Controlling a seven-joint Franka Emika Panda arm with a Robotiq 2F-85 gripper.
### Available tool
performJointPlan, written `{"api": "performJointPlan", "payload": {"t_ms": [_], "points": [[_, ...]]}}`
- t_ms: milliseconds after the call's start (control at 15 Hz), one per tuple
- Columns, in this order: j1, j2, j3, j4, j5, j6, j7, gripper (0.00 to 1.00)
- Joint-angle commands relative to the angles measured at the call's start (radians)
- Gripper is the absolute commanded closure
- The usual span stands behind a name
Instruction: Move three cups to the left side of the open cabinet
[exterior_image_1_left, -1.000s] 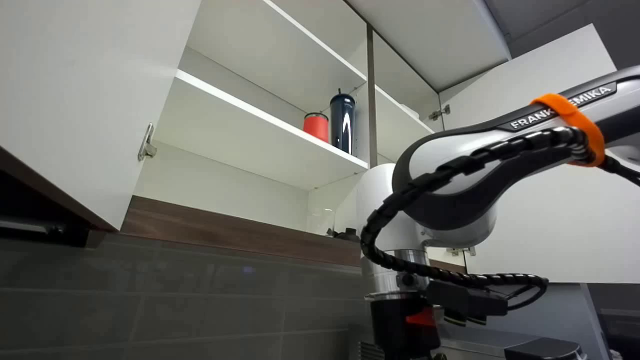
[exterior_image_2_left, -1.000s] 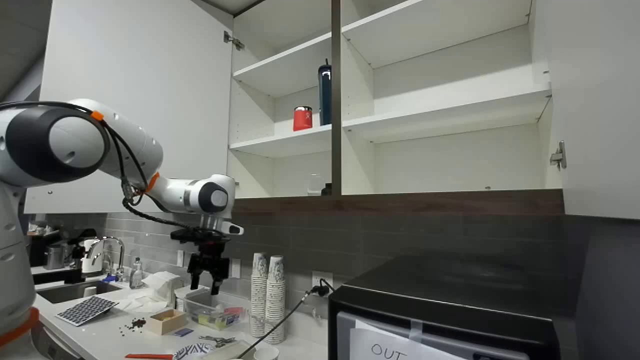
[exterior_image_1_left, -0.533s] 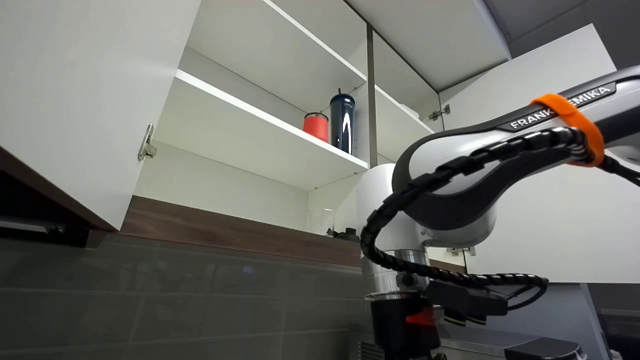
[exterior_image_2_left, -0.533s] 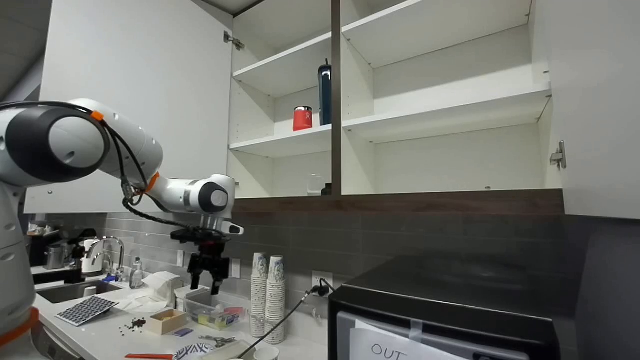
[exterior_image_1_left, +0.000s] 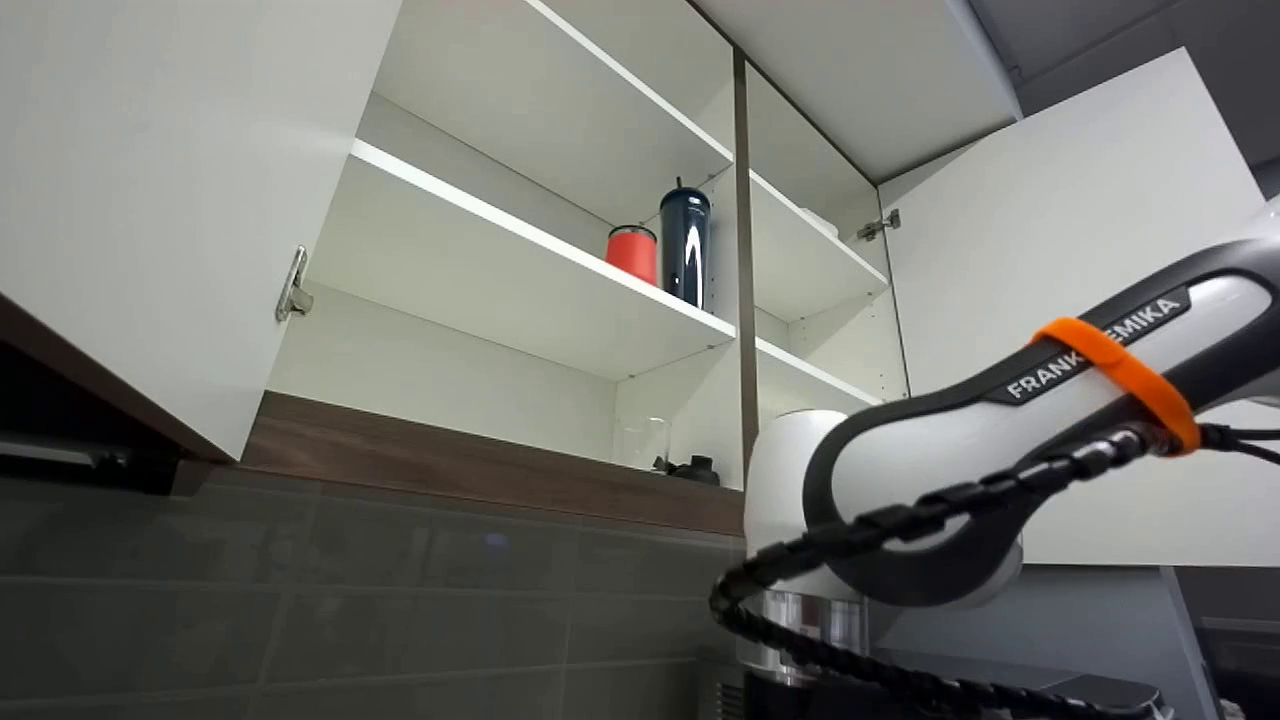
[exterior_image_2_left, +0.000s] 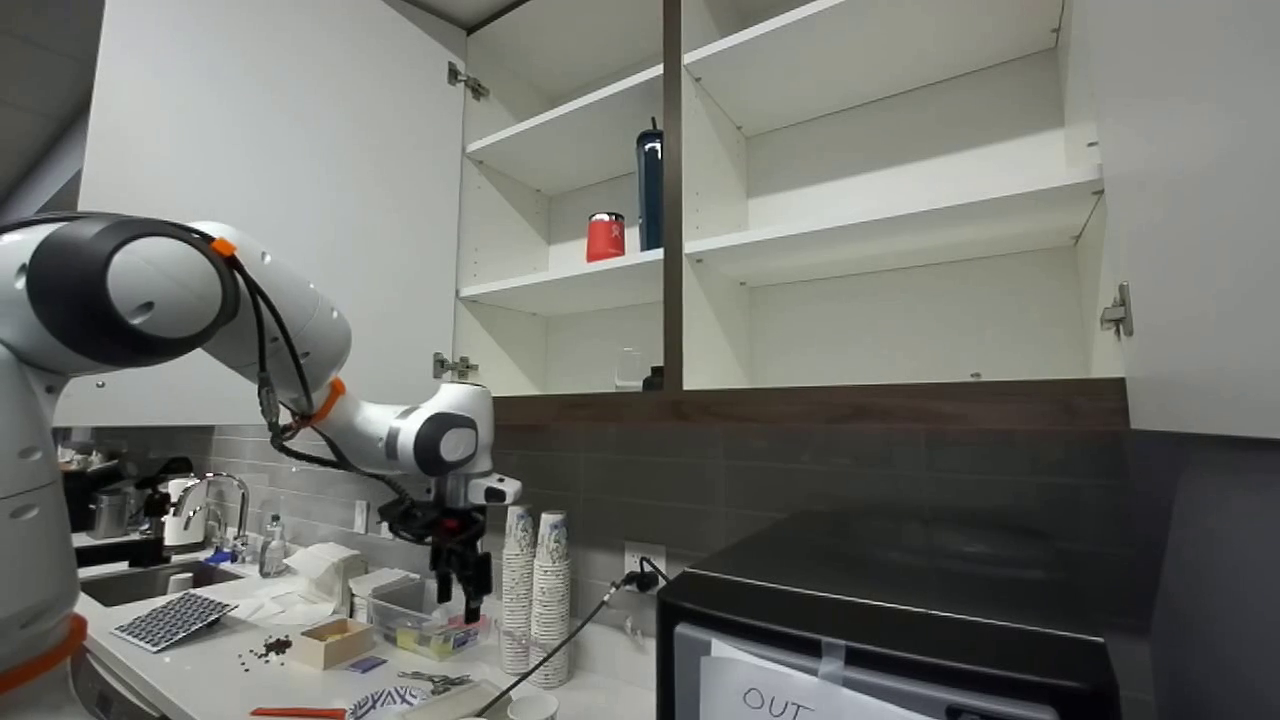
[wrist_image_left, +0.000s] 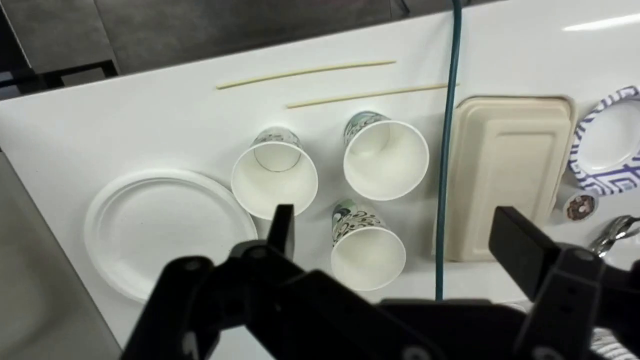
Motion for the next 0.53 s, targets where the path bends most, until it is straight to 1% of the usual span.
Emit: {"api": "performJointPlan", "payload": {"t_ms": [0,133,200,267,333,467], "points": [[-0.015,0.001,-0.014,-0.118,-0.022,0.168,0.025,0.0],[-0.032,0.009,-0.013,-0.172,-0.055,0.237,0.05,0.0],[-0.04,0.025,-0.015,-0.19,-0.069,0.248,0.056,0.0],[-0.044,0.038,-0.016,-0.2,-0.072,0.24,0.073,0.0],[-0.03,0.023,-0.023,-0.166,-0.047,0.21,0.031,0.0],[-0.036,0.035,-0.025,-0.188,-0.057,0.214,0.044,0.0]]}}
